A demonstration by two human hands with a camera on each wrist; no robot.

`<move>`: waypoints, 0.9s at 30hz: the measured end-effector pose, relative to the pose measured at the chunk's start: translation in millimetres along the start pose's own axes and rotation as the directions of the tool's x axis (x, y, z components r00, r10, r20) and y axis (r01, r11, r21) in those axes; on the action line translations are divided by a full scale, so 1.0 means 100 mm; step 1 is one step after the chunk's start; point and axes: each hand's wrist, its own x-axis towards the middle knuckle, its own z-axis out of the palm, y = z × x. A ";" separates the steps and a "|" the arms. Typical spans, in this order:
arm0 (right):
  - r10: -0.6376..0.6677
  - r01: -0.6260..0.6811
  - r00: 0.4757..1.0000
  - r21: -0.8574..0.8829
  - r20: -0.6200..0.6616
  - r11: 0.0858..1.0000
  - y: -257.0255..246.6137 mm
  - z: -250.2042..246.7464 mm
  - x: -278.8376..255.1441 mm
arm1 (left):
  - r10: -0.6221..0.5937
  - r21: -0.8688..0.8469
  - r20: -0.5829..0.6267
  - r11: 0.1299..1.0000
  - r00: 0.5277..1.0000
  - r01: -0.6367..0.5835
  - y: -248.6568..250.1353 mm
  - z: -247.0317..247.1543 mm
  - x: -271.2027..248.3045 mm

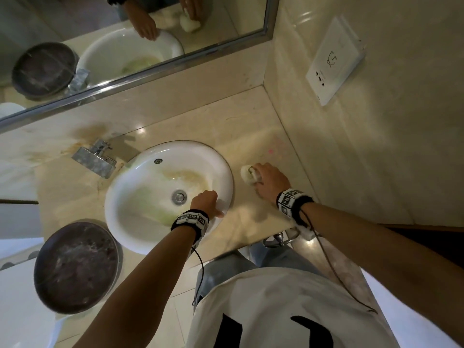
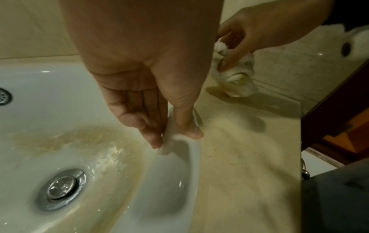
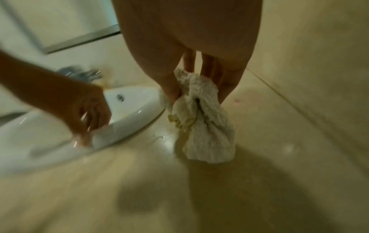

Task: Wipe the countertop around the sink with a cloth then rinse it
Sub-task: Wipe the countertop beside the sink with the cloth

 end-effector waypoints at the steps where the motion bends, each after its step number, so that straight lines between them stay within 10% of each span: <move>1: -0.096 0.103 0.993 -0.108 0.071 0.989 0.03 -0.01 -0.06 | 0.002 -0.004 0.000 1.000 1.000 -0.002 0.00 0.00 -0.01; 8: -0.492 0.643 0.765 -0.446 0.415 0.623 0.04 0.33 -0.19 | 0.007 -0.022 -0.010 1.000 1.000 -0.007 0.00 0.04 -0.06; 14: -0.431 0.488 0.871 -0.314 0.236 0.814 -0.03 0.49 -0.12 | -0.002 -0.032 -0.029 0.999 1.000 0.001 -0.02 0.08 -0.05; 21: -0.435 0.454 0.891 -0.317 0.131 0.833 -0.06 0.43 0.14 | 0.010 -0.040 -0.027 0.999 1.000 -0.011 -0.04 0.10 0.00; 27: -0.187 0.172 0.981 -0.219 -0.050 0.961 -0.20 0.15 0.58 | 0.027 -0.005 -0.017 1.000 1.000 -0.027 -0.03 0.09 0.00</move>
